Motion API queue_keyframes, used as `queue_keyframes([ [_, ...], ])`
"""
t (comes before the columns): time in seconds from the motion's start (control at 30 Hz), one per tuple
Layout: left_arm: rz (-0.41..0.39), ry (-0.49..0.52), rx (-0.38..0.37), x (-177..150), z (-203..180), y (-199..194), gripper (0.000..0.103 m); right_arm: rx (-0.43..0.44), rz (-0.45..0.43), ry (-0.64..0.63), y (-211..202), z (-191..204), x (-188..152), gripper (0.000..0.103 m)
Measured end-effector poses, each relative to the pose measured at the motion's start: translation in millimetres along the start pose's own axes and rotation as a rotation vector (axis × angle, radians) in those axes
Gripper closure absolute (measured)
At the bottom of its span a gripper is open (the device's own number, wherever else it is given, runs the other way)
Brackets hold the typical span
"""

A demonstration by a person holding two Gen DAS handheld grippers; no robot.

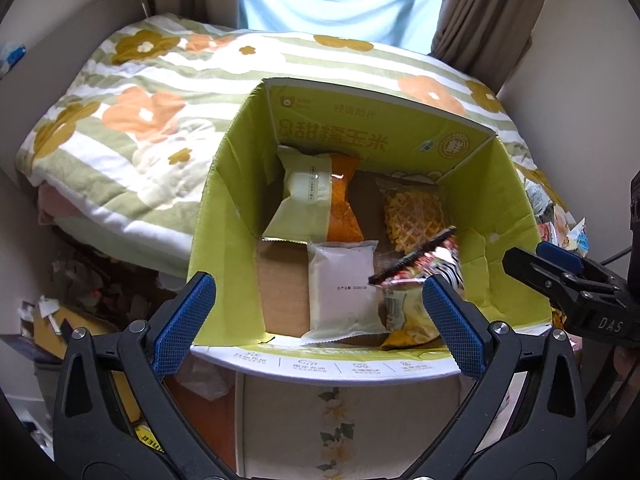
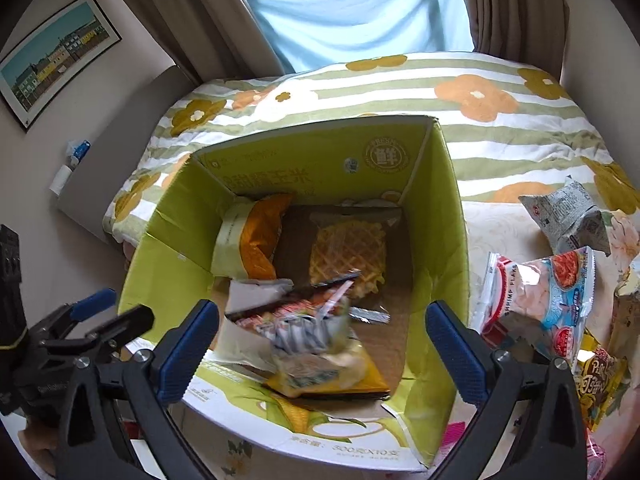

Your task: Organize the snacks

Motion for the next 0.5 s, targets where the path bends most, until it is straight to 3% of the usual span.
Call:
queue_keyframes([
  [0.5,-0.034,0.016,-0.04,-1.6,-1.9,-10.7,0.0,-0.072,0.033,-0.007,-19.6,2.9,-9.3,0.0],
])
Point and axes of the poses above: each gripper's, at about its wrist camera, not at the fingertips, and y roughly the way its jaws point, z to its left, x to its top, the point moved 2 cm from there along y, roughly the way its jaws point, and after that the axes turned 3 degrees about x, right-handed, at the moved point
